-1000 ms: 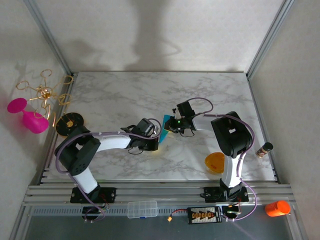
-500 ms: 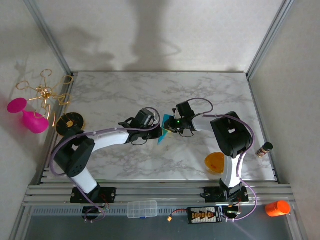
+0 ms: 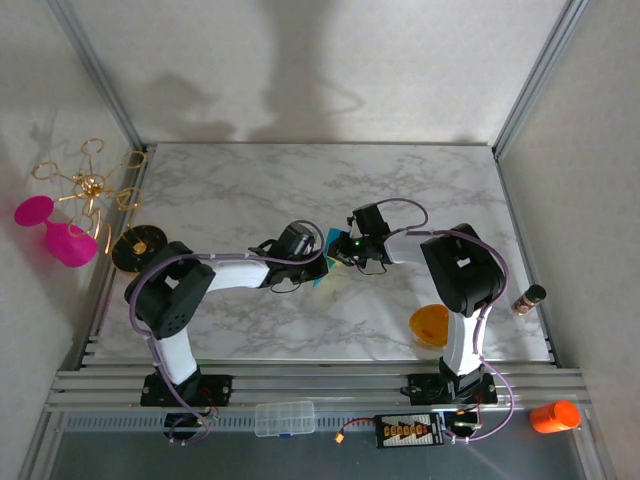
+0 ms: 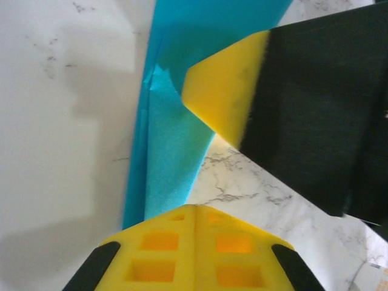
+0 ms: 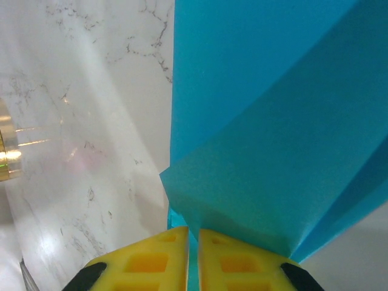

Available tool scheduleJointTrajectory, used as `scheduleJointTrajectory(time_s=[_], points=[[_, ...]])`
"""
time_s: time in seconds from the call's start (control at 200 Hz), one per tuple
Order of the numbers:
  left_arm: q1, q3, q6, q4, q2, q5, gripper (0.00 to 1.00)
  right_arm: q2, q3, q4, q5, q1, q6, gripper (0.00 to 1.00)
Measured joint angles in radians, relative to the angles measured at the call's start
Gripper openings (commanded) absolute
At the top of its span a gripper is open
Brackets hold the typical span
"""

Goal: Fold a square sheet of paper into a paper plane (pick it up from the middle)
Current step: Fold the wing for the fifth time at the center of the table.

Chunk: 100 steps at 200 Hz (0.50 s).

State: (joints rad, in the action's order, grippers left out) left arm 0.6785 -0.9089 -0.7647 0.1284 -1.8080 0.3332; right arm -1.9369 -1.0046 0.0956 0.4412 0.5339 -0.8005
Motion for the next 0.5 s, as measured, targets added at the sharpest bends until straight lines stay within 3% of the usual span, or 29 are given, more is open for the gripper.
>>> scheduleJointTrajectory(time_s=[0.501], points=[[-0.001, 0.032, 0.001, 0.026, -0.018, -0.039, 0.00, 0.050, 0.035, 0.013, -0.043, 0.014, 0.022, 0.13]])
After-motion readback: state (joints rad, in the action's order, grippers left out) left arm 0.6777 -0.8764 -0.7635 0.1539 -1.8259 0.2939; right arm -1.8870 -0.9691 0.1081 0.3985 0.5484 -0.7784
